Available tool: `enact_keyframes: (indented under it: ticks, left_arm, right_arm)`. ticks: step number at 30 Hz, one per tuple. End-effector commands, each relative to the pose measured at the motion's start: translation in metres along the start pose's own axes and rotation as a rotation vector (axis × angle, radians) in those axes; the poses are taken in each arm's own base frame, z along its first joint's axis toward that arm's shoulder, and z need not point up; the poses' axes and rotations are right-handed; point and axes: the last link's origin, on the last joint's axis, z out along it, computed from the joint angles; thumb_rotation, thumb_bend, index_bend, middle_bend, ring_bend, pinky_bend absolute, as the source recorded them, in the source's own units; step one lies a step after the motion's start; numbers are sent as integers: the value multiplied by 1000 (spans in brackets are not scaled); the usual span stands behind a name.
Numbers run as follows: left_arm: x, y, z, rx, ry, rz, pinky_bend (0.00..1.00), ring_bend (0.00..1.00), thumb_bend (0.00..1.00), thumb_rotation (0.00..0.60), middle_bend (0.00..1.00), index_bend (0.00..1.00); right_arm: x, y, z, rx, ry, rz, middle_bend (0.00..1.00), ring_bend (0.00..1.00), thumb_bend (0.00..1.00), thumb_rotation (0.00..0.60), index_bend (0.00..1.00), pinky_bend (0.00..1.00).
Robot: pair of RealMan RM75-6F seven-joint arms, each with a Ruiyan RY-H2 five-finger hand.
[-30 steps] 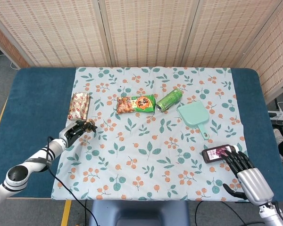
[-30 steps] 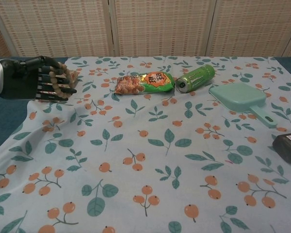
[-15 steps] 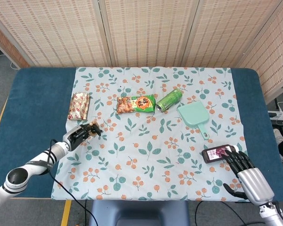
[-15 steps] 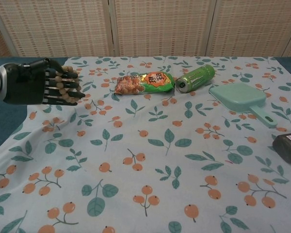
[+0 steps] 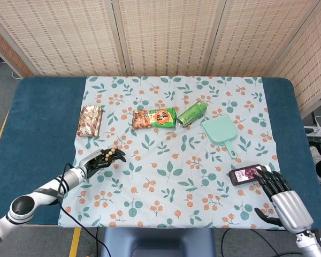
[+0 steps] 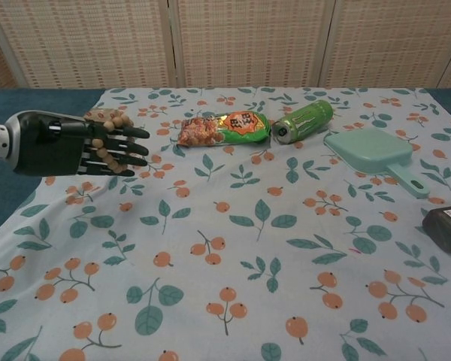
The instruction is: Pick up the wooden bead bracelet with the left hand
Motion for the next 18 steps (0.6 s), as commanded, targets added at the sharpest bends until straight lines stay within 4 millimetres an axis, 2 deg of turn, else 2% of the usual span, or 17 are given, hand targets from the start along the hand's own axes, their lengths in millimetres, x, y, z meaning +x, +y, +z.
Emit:
enact_keyframes:
  ticks: [1,3,6,10,14,18]
  left_arm:
    - [0,-1,-1,-15,-13,-18,0,92,815,570,344,185]
    - [1,-1,-1,-18,-29,-39,0,84,695,546,334,163]
    - [5,-1,-2,-19,-45,-50,0,77,565,568,318,150]
    - [7,-1,-2,-25,-54,-59,0,77,472,564,322,171]
    - [7,-2,-2,-43,-37,-108,0,110,442,518,426,348]
    - [5,-3,0,-48,-9,-110,0,169,436,524,545,501]
  right_arm:
    - [0,0,0,0,2,0,0,0,217,516,0,0]
    - [0,0,0,1,1,1,0,0,217,515,0,0]
    - [1,0,0,0,3,2,0,0,217,516,0,0]
    - [0,0,0,1,1,1,0,0,217,515,0,0]
    - [-1,0,0,2,-2,0,0,0,217,516,0,0]
    - [-1,0,0,3,-2,1,0,0,217,516,0,0]
